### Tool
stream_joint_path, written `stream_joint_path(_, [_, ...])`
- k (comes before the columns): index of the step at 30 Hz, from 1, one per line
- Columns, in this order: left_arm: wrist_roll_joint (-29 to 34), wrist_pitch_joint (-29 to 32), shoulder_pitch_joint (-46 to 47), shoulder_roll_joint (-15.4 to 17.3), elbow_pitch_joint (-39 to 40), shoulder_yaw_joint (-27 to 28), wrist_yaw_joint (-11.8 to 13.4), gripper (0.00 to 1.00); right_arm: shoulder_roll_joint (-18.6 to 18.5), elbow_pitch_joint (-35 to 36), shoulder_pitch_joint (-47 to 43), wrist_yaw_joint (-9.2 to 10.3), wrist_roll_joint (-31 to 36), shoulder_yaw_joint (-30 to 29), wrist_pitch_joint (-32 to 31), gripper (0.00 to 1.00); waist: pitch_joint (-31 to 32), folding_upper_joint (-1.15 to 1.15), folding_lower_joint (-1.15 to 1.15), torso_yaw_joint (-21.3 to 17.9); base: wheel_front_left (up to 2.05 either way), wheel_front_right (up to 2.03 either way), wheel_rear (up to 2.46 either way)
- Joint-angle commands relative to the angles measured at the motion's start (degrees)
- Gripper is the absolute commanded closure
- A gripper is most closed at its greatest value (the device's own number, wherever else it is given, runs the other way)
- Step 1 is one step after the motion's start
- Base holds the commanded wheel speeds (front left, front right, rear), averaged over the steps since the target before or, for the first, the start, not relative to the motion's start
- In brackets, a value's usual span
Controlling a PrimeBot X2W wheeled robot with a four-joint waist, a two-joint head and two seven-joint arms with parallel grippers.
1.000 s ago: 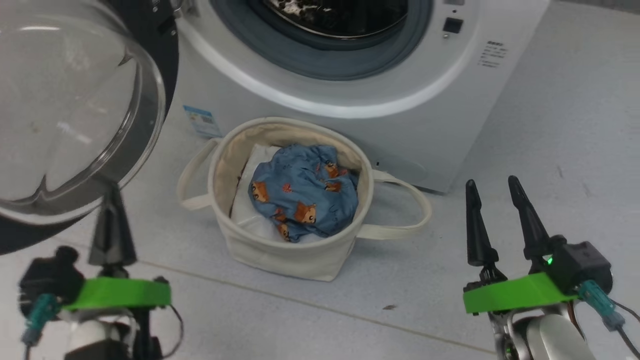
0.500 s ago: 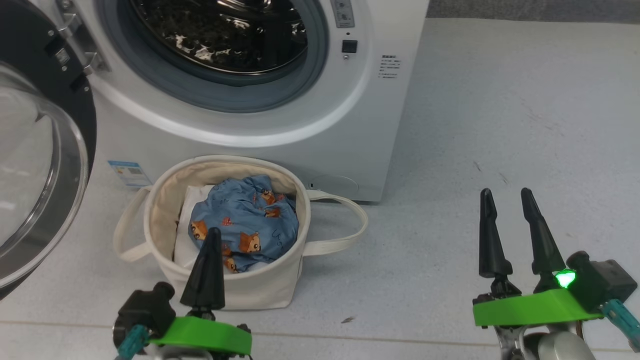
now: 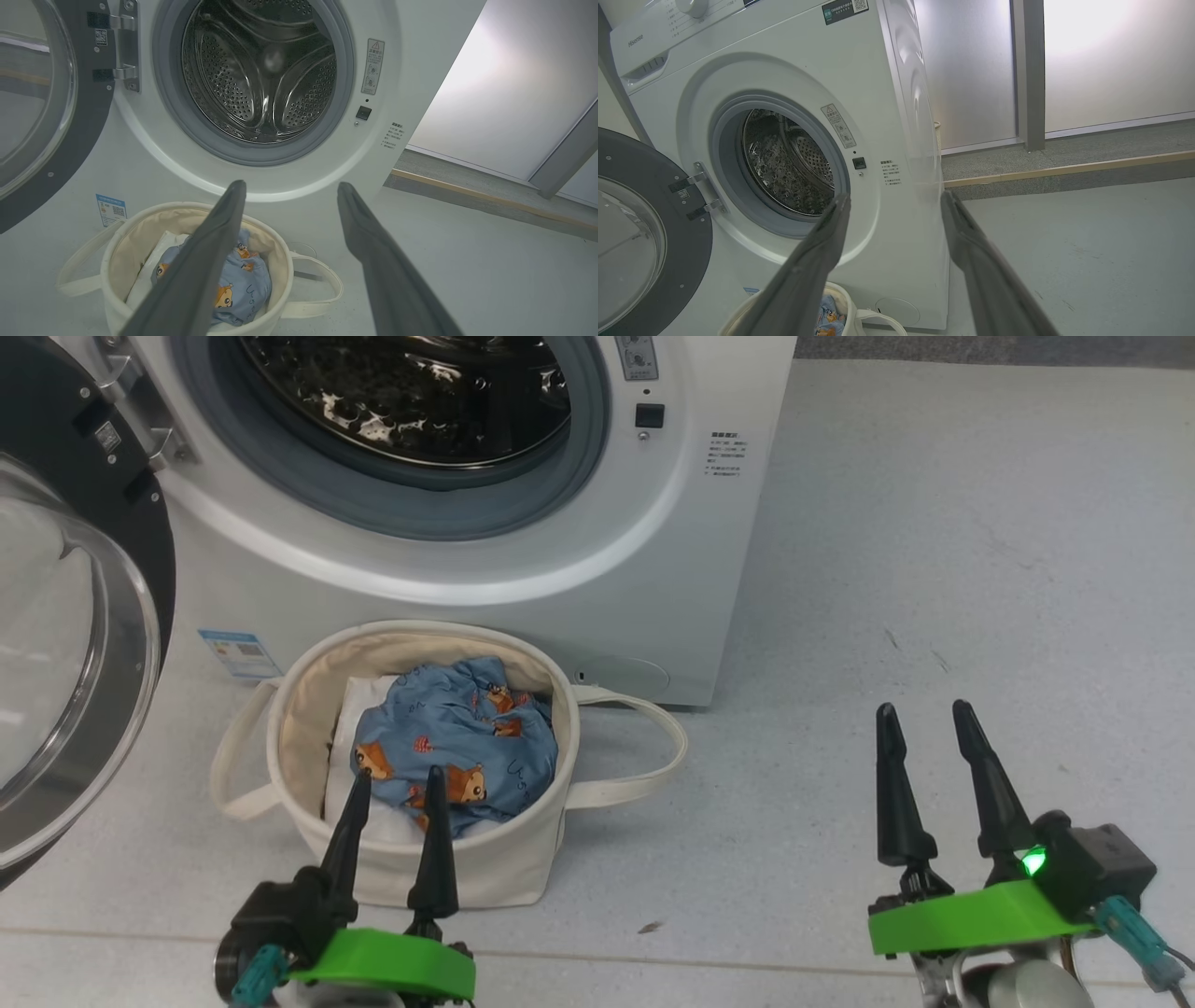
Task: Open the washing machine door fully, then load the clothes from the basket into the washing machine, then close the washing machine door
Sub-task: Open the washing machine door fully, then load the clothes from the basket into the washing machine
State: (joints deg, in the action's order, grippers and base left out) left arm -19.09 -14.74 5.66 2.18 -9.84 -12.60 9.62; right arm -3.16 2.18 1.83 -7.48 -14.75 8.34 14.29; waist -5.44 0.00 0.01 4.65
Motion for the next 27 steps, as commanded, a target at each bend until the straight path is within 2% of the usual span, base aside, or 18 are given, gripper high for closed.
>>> stream_joint_path(1, [0.17, -0.26, 0.77, 0.7, 1.56, 1.55, 0.52, 0.0, 0.28, 1.54, 1.19, -0.01, 0.5, 1.46, 0.71, 0.0, -0.14, 0.0, -0.01, 0.16, 0.0, 0.0, 0.0])
stream_joint_path(12, [0.34, -0.26, 0.89, 0.7, 1.71, 0.81, 1.93, 0.0, 0.28, 0.19, 1.47, -0.01, 1.4, 1.59, 0.71, 0.0, -0.31, 0.0, -0.01, 0.76, 0.0, 0.0, 0.0])
stream_joint_path(27, [-2.15, -0.26, 0.9, 0.7, 0.13, 0.59, 1.15, 0.0, 0.28, -0.86, 1.56, -0.01, 1.42, 1.88, 0.71, 0.0, -0.04, 0.0, -0.01, 1.0, 0.0, 0.0, 0.0])
